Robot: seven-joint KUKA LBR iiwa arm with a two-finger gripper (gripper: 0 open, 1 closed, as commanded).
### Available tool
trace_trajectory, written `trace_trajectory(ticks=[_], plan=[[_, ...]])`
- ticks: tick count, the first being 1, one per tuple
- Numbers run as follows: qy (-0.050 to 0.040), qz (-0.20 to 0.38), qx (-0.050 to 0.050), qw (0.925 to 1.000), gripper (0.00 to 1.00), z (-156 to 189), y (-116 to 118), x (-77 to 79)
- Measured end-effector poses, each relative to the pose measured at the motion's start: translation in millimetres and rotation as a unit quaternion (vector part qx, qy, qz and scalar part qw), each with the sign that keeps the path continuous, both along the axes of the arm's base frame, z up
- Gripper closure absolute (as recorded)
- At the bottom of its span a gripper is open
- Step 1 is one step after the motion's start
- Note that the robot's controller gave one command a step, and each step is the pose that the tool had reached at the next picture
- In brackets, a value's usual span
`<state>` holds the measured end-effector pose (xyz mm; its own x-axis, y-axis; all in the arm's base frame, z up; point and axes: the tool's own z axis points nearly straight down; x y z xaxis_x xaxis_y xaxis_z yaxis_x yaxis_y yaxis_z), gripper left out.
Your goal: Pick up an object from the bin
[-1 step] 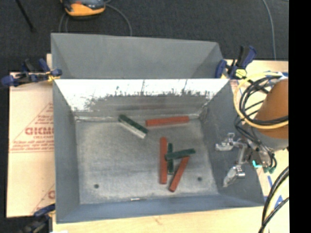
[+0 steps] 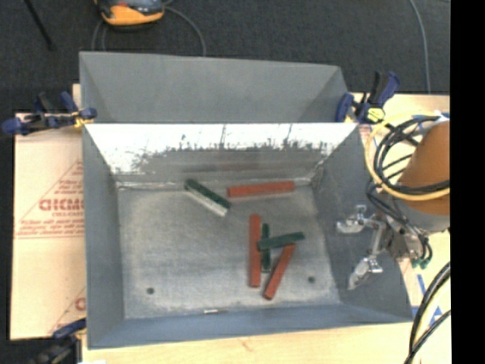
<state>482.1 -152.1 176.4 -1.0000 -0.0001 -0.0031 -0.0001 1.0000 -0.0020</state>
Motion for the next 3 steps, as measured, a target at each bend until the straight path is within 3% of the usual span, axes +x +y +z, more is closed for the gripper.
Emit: trace_trajectory(ticks=[1, 2, 3], plan=[[-0.0029, 0.034, -0.001, 0.9994, 0.0, -42, 22, 18.1], [-0.0088, 0.117, -0.005, 0.9931, 0.0, -74, 64, 31.8], [-0.0007, 0.221, 0.0, 0.9753, 1.0, -101, 75, 46.5]])
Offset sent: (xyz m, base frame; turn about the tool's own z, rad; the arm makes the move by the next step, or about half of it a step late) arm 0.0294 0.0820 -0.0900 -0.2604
